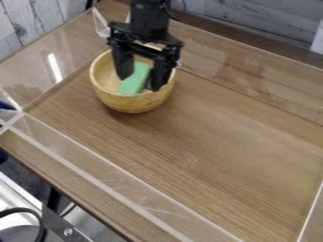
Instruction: Remove the green block from inside the brown bowl and put it on the table
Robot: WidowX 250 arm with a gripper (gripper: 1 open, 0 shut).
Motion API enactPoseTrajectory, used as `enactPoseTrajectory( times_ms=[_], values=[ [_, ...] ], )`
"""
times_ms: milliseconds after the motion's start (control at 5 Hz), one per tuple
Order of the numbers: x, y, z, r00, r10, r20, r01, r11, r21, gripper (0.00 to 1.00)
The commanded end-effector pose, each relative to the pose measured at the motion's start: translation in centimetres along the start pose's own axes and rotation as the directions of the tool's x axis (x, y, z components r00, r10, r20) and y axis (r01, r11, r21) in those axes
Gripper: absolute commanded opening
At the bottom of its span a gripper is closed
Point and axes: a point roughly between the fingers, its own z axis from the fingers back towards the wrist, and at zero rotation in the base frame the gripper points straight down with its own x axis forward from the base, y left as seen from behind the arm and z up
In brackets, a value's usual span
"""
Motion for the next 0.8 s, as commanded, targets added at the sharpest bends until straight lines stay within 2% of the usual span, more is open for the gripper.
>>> enactPoseTrajectory(
  times_ms=[0, 400, 600],
  values=[
    [0.5, 1.3, 1.1, 0.997, 0.031, 0.076, -0.031, 1.0, -0.004, 1.0],
    [2.0, 2.2, -0.8, 0.996, 0.058, 0.068, -0.059, 0.998, 0.004, 1.0],
    [2.8, 2.5, -1.6, 0.995, 0.061, 0.075, -0.061, 0.998, 0.002, 1.0]
  ],
)
